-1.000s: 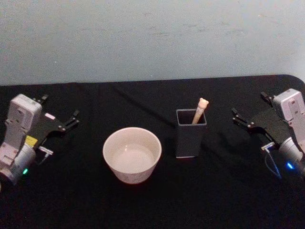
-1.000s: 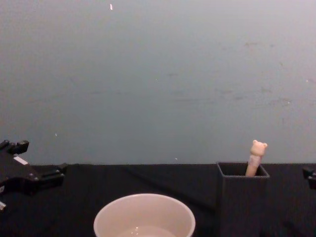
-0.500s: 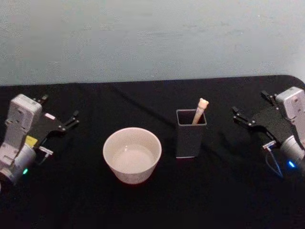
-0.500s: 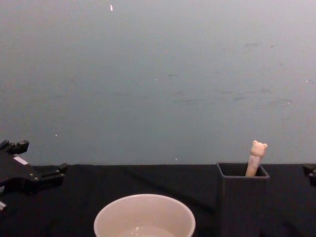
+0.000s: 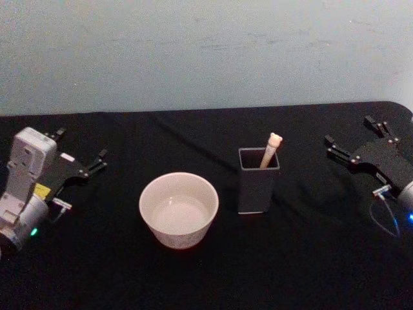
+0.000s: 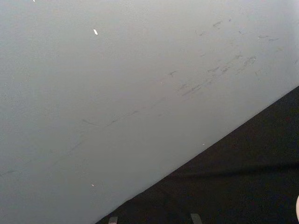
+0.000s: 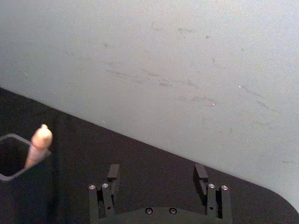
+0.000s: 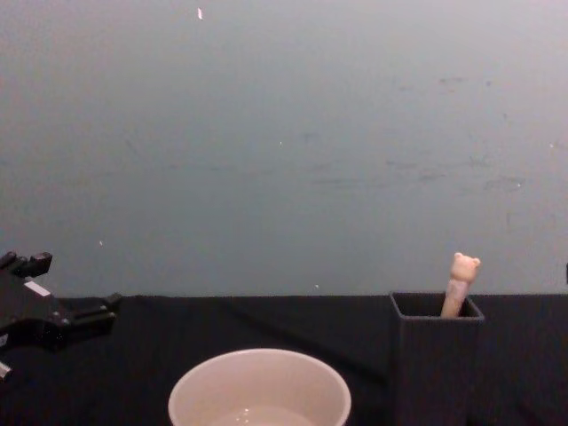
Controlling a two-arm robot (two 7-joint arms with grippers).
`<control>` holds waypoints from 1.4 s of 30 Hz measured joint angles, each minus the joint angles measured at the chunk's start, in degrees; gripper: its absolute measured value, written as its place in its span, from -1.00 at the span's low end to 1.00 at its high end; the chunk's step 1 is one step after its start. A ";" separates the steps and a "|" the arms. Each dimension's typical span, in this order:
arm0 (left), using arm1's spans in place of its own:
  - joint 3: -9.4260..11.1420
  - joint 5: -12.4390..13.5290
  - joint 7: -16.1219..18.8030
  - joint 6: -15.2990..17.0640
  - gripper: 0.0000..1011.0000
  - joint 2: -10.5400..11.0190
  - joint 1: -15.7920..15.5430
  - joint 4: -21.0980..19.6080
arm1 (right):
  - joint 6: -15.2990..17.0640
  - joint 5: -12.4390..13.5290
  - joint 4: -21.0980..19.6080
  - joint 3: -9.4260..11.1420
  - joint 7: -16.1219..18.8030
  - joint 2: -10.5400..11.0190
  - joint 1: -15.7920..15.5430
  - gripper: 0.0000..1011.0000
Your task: Pick up the stirring spoon with one hand, stir inside the cup, then place it back in its original position.
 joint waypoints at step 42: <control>0.00 0.00 0.00 0.00 0.98 0.00 0.00 0.00 | 2.06 4.02 0.97 -0.61 17.48 -7.07 2.70 0.98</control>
